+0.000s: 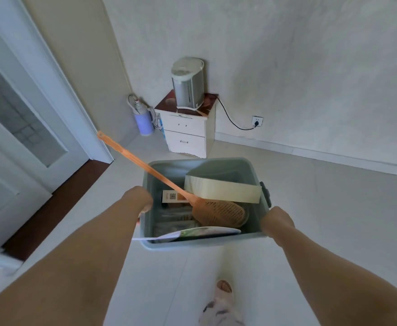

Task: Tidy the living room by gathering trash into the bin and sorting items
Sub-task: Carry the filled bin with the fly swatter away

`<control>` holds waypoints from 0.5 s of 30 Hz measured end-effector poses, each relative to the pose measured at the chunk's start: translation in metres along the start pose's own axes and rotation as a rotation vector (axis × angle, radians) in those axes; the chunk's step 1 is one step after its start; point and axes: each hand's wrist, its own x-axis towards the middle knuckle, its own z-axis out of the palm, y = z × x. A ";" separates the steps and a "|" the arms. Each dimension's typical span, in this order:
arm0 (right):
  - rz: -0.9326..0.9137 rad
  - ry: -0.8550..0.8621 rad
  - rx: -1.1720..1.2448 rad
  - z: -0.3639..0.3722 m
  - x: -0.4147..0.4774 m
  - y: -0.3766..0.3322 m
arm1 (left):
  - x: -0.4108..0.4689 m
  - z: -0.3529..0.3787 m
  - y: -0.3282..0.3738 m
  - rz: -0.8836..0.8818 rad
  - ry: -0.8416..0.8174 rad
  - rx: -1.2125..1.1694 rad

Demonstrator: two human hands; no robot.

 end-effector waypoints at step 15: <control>-0.208 -0.068 -0.160 0.021 0.170 -0.268 | 0.208 -0.137 0.016 -0.204 0.015 -0.237</control>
